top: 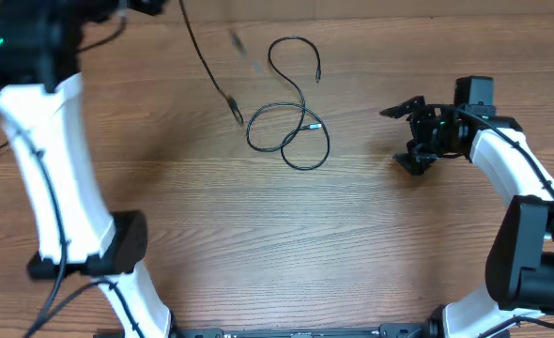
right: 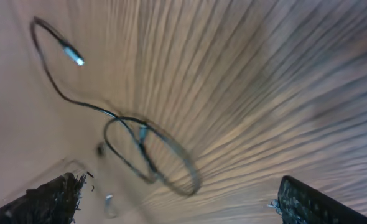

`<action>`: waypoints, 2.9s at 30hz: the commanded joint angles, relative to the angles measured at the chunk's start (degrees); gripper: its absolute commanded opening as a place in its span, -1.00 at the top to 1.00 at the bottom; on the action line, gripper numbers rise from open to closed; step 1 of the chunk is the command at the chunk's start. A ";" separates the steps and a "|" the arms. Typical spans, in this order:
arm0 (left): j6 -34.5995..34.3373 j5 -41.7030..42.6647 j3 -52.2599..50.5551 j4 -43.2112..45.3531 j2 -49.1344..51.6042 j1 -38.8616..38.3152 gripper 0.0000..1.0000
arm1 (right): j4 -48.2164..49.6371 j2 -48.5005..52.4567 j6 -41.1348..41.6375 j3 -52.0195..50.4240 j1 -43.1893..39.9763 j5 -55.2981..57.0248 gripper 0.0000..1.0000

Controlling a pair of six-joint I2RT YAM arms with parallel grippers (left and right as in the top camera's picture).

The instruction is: Untangle cables

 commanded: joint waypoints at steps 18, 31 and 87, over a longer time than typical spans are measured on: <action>8.87 -49.48 0.63 -10.95 0.11 3.54 0.89 | -10.40 -0.07 -11.98 0.35 6.88 16.26 -1.00; 14.03 -48.33 0.63 22.32 9.07 4.28 0.92 | -10.40 -0.07 -11.98 0.28 6.88 16.31 -1.00; -1.51 -20.41 0.31 -4.76 21.44 -2.56 -0.99 | -11.06 -0.07 -12.00 -0.94 6.88 16.31 -0.99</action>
